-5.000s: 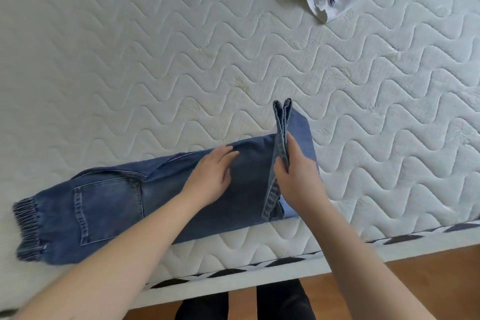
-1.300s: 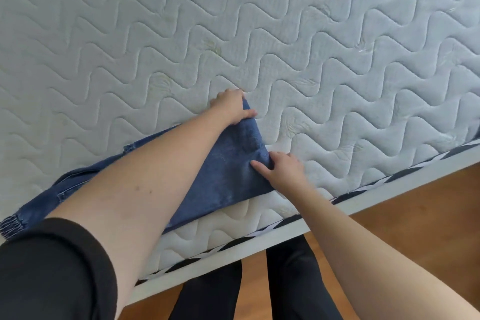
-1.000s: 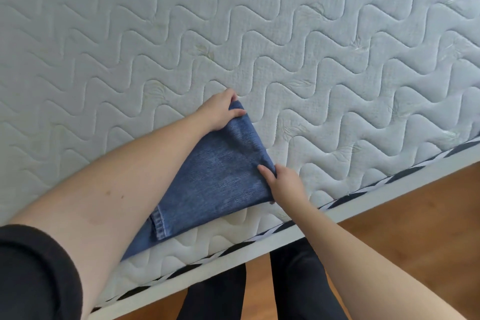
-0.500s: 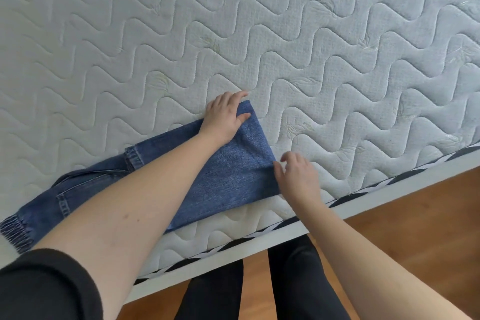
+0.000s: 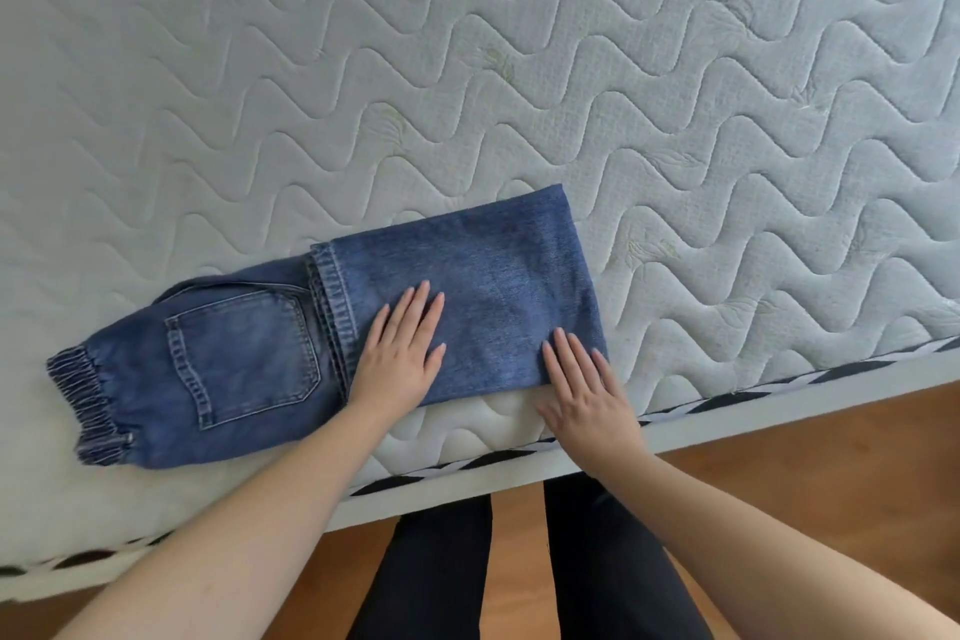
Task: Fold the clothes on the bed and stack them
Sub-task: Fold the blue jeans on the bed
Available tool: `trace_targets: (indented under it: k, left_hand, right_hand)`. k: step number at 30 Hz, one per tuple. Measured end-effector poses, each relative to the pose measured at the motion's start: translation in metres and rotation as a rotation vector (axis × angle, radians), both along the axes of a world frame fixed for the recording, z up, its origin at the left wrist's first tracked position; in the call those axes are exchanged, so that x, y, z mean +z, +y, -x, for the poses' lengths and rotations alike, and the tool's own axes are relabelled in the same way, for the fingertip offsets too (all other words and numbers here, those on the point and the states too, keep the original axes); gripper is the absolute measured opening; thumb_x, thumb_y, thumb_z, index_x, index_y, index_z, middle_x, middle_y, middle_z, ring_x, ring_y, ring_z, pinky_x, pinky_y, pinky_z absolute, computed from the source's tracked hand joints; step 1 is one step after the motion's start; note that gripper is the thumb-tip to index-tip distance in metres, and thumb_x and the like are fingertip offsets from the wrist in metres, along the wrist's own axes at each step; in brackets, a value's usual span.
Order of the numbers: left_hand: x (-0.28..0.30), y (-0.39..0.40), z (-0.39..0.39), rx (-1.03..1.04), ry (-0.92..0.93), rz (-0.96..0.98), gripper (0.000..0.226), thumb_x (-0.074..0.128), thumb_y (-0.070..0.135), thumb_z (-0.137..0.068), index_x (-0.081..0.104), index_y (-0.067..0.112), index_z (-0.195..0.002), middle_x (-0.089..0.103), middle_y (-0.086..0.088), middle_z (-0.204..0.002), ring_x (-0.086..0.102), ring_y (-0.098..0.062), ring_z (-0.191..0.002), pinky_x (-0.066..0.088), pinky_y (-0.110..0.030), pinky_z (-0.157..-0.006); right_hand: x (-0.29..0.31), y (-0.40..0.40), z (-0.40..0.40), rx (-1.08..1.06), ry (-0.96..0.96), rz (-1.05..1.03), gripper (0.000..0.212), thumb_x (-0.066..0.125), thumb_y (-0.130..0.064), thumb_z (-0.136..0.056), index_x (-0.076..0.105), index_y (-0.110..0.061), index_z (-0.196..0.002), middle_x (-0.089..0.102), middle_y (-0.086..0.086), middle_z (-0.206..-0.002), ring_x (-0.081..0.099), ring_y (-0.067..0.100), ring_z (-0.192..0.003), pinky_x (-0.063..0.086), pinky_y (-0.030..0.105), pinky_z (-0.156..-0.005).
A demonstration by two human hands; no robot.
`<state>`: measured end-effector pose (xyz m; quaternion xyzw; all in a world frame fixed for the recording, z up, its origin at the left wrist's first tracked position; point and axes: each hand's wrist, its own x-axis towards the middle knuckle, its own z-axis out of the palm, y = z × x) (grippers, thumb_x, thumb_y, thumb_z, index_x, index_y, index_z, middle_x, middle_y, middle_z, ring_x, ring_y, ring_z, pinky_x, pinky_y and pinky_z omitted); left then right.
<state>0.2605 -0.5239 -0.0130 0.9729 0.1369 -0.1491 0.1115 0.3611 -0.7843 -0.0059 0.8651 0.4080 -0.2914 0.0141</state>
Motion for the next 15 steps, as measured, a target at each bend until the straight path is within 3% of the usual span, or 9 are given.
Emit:
trace_targets:
  k: [4, 7, 9, 12, 15]
  left_hand:
    - [0.012, 0.024, 0.040, 0.303, -0.116, -0.011, 0.060, 0.052, 0.032, -0.098, 0.034, 0.012, -0.152, 0.028, -0.015, -0.158, 0.032, -0.031, -0.143, 0.029, -0.048, -0.115]
    - [0.020, 0.036, 0.054, 0.918, -0.204, 0.259, 0.051, 0.065, 0.025, -0.092, 0.048, 0.011, -0.138, 0.054, -0.010, -0.128, 0.056, -0.022, -0.112, 0.047, -0.039, -0.100]
    - [0.024, 0.043, 0.055, 1.247, -0.129, 0.451, 0.043, 0.068, 0.031, -0.091, 0.053, 0.009, -0.125, 0.061, -0.001, -0.101, 0.062, -0.021, -0.096, 0.051, -0.037, -0.087]
    - [0.026, 0.047, 0.053, 1.179, 0.115, 0.509, 0.046, 0.071, 0.045, -0.086, 0.057, 0.011, -0.113, 0.062, -0.001, -0.095, 0.062, -0.026, -0.094, 0.046, -0.032, -0.077]
    - [0.026, 0.043, 0.049, 1.057, 0.152, 0.489, 0.039, 0.066, 0.046, -0.089, 0.057, 0.009, -0.083, 0.060, -0.011, -0.090, 0.059, -0.030, -0.083, 0.040, -0.033, -0.065]
  right_hand:
    - [0.018, 0.029, -0.005, -0.113, 0.047, -0.052, 0.060, 0.028, -0.042, -0.101, 0.039, -0.008, -0.148, 0.032, 0.010, -0.157, 0.031, 0.025, -0.145, 0.022, 0.041, -0.120]
    - [0.020, 0.069, -0.003, -0.164, 0.154, -0.151, 0.053, 0.034, -0.035, -0.104, 0.030, -0.013, -0.153, 0.021, 0.003, -0.162, 0.017, 0.020, -0.150, 0.014, 0.034, -0.120]
    - [0.019, 0.100, 0.000, -0.158, 0.240, -0.197, 0.054, 0.033, -0.032, -0.105, 0.023, -0.015, -0.155, 0.014, 0.000, -0.164, 0.008, 0.016, -0.151, 0.011, 0.032, -0.121]
    - [0.020, 0.147, 0.007, -0.196, 0.394, -0.254, 0.052, 0.032, -0.029, -0.106, 0.020, -0.017, -0.155, 0.013, -0.003, -0.164, 0.005, 0.013, -0.151, 0.007, 0.026, -0.119]
    - [0.025, 0.181, 0.013, -0.329, 0.542, -0.278, 0.052, 0.033, -0.023, -0.106, 0.019, -0.016, -0.155, 0.014, -0.003, -0.163, 0.005, 0.011, -0.150, 0.003, 0.020, -0.116]
